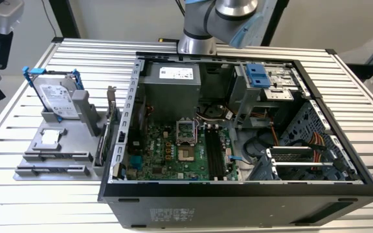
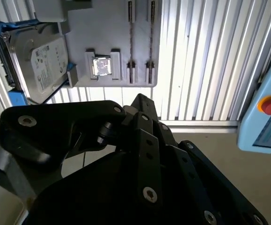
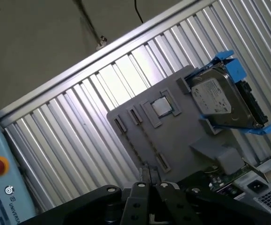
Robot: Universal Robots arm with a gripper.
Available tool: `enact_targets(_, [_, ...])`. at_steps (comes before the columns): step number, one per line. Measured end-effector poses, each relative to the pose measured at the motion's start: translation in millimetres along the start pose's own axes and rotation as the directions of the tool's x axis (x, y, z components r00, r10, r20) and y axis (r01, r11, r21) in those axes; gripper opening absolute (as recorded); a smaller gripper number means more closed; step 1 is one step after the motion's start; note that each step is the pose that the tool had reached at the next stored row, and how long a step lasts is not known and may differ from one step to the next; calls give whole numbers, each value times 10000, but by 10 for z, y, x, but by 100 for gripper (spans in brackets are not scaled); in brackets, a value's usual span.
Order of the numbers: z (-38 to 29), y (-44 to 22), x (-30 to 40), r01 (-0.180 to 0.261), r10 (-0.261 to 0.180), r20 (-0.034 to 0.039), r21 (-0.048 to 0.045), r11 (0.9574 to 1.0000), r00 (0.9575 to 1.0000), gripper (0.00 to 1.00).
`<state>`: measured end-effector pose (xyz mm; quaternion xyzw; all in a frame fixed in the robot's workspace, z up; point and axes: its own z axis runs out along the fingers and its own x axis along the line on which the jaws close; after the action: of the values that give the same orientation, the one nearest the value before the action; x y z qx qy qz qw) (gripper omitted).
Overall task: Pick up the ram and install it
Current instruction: 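Pick up the ram and move it above insertion slot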
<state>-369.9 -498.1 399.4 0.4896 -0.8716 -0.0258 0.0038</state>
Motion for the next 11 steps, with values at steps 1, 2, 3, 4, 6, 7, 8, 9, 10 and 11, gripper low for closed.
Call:
enact_targets(1, [0,0,0,68,-68,-4,-1,10000,10000,0])
enact_targets(2, [0,0,0,146,-146,-7,-3,9999,9999,0])
enact_targets(3, [0,0,0,223,-223,-11,-4,9998,9998,0])
enact_targets(4, [0,0,0,294,-294,-14,-6,9996,9996,0])
enact_targets(6, [0,0,0,443,-443,-21,-9,9990,9990,0])
enact_targets(7, [0,0,0,514,-514,-25,-10,9987,9987,0])
enact_targets(8, [0,0,0,590,-590,-29,-12,9983,9983,0])
enact_targets(9, [0,0,0,667,-667,-32,-14,9978,9978,0])
enact_targets(10, [0,0,0,740,-740,-35,-15,9973,9973,0])
enact_targets(11, [0,0,0,811,-811,-39,-17,9967,9967,0])
